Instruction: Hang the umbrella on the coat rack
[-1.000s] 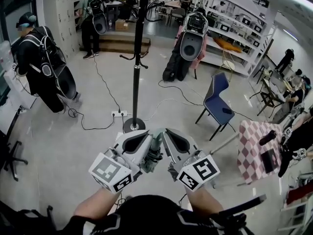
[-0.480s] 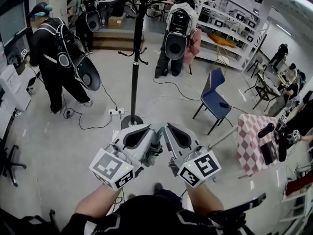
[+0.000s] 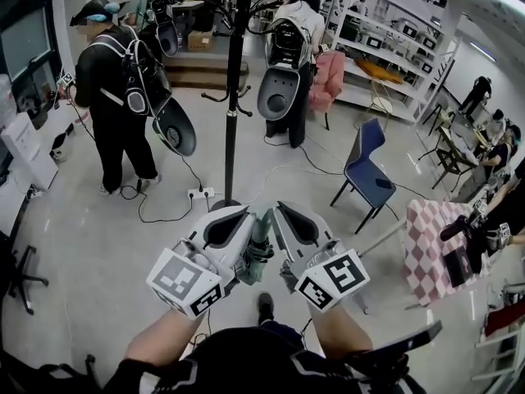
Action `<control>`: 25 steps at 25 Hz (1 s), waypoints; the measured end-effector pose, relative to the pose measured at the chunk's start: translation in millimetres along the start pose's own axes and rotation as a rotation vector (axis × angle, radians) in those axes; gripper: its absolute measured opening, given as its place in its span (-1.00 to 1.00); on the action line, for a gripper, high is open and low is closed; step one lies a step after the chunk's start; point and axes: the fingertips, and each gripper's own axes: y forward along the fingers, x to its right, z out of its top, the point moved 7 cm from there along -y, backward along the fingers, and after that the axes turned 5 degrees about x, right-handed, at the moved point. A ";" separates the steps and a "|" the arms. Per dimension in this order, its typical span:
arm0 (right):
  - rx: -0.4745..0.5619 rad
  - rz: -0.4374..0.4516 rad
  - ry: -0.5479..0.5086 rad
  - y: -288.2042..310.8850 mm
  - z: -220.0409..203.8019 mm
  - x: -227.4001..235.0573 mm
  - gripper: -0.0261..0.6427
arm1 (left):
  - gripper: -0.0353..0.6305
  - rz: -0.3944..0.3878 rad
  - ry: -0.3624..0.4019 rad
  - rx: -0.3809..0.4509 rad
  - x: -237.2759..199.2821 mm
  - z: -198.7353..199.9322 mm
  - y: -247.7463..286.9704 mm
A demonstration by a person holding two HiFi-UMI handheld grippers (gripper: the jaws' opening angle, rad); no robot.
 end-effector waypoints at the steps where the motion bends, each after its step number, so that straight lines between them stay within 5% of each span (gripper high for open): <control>1: 0.002 0.004 0.003 2.2 -0.8 5.3 -0.90 | -0.87 0.004 0.004 -0.002 -2.0 -1.0 4.6; 25: 0.034 0.135 0.039 69.1 -4.8 158.3 -0.90 | -0.87 0.109 0.041 -0.020 -64.5 -20.6 145.4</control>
